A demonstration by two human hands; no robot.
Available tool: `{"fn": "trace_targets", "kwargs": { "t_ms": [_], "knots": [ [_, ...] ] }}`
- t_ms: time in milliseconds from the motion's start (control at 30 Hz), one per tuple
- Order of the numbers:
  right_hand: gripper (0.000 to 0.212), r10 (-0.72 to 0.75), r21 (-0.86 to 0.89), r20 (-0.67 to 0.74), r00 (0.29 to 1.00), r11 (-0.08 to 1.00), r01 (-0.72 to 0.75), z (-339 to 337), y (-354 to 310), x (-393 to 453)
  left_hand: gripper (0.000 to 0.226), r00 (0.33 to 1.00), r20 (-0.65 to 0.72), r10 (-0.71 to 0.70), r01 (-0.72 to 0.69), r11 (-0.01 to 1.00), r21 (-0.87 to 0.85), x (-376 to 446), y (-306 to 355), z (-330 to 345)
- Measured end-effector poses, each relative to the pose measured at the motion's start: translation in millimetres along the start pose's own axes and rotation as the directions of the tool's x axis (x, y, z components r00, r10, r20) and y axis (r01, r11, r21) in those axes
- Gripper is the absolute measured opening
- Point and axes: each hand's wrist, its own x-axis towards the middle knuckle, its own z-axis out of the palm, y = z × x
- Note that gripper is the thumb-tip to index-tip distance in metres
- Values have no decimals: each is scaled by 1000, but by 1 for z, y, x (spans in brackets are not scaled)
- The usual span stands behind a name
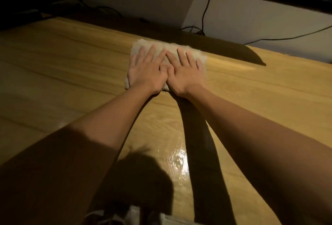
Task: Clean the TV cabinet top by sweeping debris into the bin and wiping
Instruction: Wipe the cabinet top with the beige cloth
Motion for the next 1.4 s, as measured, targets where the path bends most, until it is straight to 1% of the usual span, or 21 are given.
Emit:
{"fn": "trace_targets", "kwargs": {
  "t_ms": [267,433,533,600,700,800,867,1033,1133,1400],
  "knots": [
    [54,68,0,18,998,998,-68,11,6,-172,56,999,41,27,-27,999,-20,-156,41,10],
    [55,105,13,13,994,994,-105,19,6,-280,58,997,64,34,-36,999,28,-254,63,20],
    [54,148,22,10,989,989,-148,23,7,-322,56,994,86,65,-70,996,60,-290,72,25],
    [54,180,35,32,983,983,-181,24,7,-332,56,992,105,67,-74,995,60,-299,74,26],
    [53,224,63,24,974,972,-225,24,4,-324,54,990,128,50,-55,998,30,-287,75,22],
    [54,269,48,-3,963,962,-269,23,6,-301,52,987,144,71,-77,997,32,-258,78,21],
    [54,291,44,-28,956,956,-289,22,11,-281,51,989,122,83,-89,995,42,-235,80,23],
    [55,297,59,-85,951,954,-293,14,32,-220,53,992,68,107,-112,990,85,-168,88,35],
    [54,298,51,-85,951,954,-294,7,48,-180,54,993,44,105,-108,991,73,-127,96,36],
    [52,297,34,-112,948,955,-295,-11,95,-68,55,993,34,113,-115,990,76,-12,124,32]
  ]
}}
